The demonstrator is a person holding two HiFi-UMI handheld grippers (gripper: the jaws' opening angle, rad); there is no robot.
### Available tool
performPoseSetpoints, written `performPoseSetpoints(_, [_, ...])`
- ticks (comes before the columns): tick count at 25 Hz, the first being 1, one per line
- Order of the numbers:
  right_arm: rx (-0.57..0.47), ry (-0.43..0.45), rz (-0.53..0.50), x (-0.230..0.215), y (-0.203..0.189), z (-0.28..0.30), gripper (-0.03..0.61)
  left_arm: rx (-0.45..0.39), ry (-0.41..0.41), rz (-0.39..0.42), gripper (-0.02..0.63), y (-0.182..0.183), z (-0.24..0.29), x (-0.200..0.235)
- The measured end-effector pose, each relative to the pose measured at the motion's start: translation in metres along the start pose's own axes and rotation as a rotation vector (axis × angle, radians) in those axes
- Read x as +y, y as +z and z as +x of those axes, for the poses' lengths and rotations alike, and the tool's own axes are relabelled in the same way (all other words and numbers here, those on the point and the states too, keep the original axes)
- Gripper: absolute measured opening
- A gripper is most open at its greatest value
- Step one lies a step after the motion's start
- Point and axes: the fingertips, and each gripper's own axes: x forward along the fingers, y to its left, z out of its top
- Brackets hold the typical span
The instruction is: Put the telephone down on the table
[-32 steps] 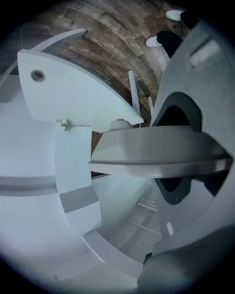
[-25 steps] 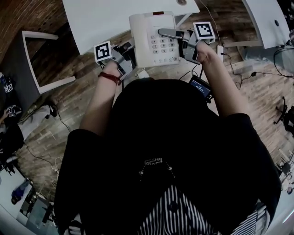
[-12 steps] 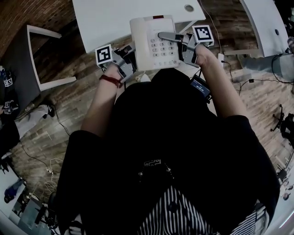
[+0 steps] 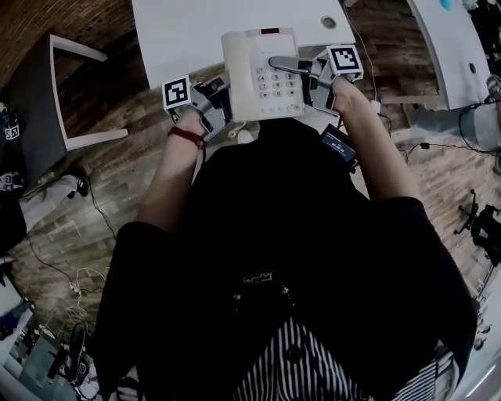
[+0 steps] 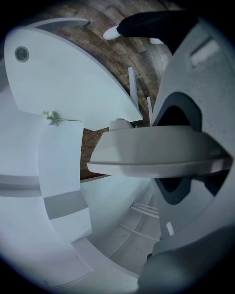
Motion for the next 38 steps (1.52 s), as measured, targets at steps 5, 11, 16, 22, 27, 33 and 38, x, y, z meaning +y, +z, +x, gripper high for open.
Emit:
performPoseSetpoints(5, [0.035, -0.001, 0.004, -0.002, 0.033, 0.018, 0.209, -0.04, 0.002, -0.008, 0.202, 0.035, 0.001, -0.001])
performPoseSetpoints(11, [0.068, 0.018, 0.011, -0.005, 0.051, 0.035, 0.209, -0.077, 0.018, 0.005, 0.202, 0.057, -0.003, -0.001])
performPoseSetpoints(16, [0.103, 0.019, 0.007, -0.01, 0.064, 0.04, 0.209, -0.112, 0.013, 0.006, 0.202, 0.069, -0.001, 0.002])
performPoseSetpoints(22, [0.132, 0.001, 0.021, -0.02, 0.139, 0.05, 0.209, -0.138, 0.009, -0.009, 0.202, 0.138, 0.029, 0.013])
performPoseSetpoints(27, [0.148, 0.0, 0.033, -0.019, 0.189, 0.054, 0.209, -0.155, 0.016, -0.016, 0.202, 0.181, 0.052, 0.012])
performPoseSetpoints(33, [0.2, 0.018, 0.05, -0.021, 0.234, 0.058, 0.209, -0.196, 0.023, -0.023, 0.202, 0.22, 0.074, 0.014])
performPoseSetpoints(38, [0.225, 0.054, 0.071, -0.053, 0.246, 0.063, 0.209, -0.242, 0.083, -0.014, 0.202, 0.232, 0.074, 0.041])
